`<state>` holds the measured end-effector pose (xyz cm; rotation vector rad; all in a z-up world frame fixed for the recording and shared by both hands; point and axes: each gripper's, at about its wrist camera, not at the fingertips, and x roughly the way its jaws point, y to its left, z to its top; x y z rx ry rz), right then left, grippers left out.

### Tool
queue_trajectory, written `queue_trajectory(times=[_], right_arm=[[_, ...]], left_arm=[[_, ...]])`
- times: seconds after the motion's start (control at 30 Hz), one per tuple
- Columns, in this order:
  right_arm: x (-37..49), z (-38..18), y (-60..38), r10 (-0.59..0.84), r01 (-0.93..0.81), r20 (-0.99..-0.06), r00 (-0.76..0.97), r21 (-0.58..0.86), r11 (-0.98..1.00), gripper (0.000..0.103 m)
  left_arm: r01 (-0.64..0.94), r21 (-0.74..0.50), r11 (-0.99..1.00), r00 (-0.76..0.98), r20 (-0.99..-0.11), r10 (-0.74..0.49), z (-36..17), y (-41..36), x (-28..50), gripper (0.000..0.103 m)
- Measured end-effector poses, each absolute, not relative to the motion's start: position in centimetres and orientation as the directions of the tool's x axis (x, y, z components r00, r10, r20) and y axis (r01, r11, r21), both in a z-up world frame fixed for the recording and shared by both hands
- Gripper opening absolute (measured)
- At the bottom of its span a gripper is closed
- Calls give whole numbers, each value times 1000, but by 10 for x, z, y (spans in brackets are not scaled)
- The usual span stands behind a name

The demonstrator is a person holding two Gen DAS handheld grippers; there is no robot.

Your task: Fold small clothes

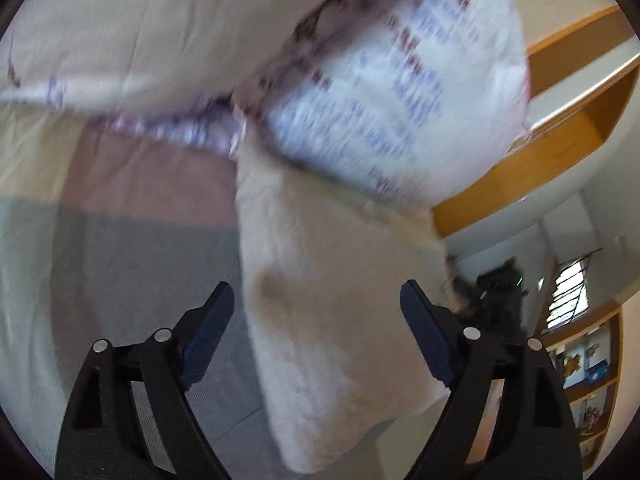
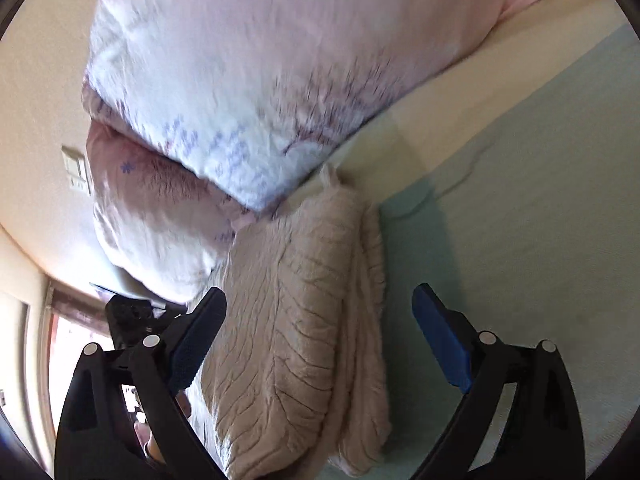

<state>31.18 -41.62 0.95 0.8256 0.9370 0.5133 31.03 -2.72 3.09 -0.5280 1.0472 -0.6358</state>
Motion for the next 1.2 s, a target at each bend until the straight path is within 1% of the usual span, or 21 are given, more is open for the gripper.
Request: queue_trajectory(times=[0.07,0.1,0.2,0.23,0.27,0.3,0.33,0.43,0.5,0.57,0.63,0.67,0.7,0.77,0.83,0.9,0.97,1.0,1.03,1.1,1.2], right_arm=[[316,2,-400,708,-41,-531,465,786,617,95],[316,2,-394,694,-45,-553,461,767,640,91],[314,-3,-379,682,-49,-578,448,746,664,57],[311,-4,-377,682,-50,-570,458,750,660,42],[308,-4,-375,700,-52,-545,461,771,634,40],[302,0,-372,705,-60,-526,476,780,623,38],[298,6,-368,704,-78,-518,485,777,625,37],[280,28,-344,770,-187,-437,464,802,568,35],[275,33,-322,796,-240,-420,436,798,553,35],[280,28,-292,794,-264,-457,400,772,578,39],[292,10,-264,724,-232,-584,368,696,679,56],[293,6,-262,684,-202,-620,383,667,717,60],[290,6,-267,680,-179,-606,413,678,713,64],[279,15,-283,678,-164,-554,483,703,692,64],[266,29,-300,648,-167,-502,573,702,692,71],[269,30,-300,659,-167,-503,560,710,684,70],[278,26,-284,680,-197,-535,502,695,691,22],[282,23,-274,657,-207,-578,484,654,728,14],[286,27,-272,601,-204,-606,521,596,777,11],[292,32,-276,540,-167,-607,583,561,811,8],[305,17,-301,527,-47,-618,584,622,781,9]], left_arm=[[247,-629,737,319,-666,-674,17,-44,306,84],[257,-604,755,305,-690,-656,11,-54,304,84],[276,-590,759,343,-677,-651,4,-72,304,86],[271,-591,760,353,-674,-649,4,-74,305,80],[262,-599,757,365,-664,-652,4,-73,303,63],[255,-622,741,360,-650,-669,5,-69,302,57],[263,-647,716,351,-627,-695,8,-60,298,44],[311,-653,690,357,-593,-722,29,-26,279,40],[335,-606,721,415,-592,-691,45,-2,262,41],[305,-521,797,478,-640,-601,49,18,257,52],[229,-374,899,529,-728,-437,44,29,258,57],[205,-337,919,545,-741,-393,45,39,254,59],[192,-324,926,566,-735,-375,52,49,249,61],[180,-298,937,623,-703,-343,63,65,230,76],[169,-256,952,672,-676,-302,71,74,214,80],[163,-235,958,694,-663,-281,74,72,201,84],[164,-245,956,695,-659,-288,70,65,187,87],[157,-250,956,690,-665,-287,67,61,183,91],[128,-237,963,689,-677,-258,60,61,177,101],[120,-208,971,697,-679,-232,52,54,170,101],[124,-167,978,691,-693,-206,44,50,154,101]])
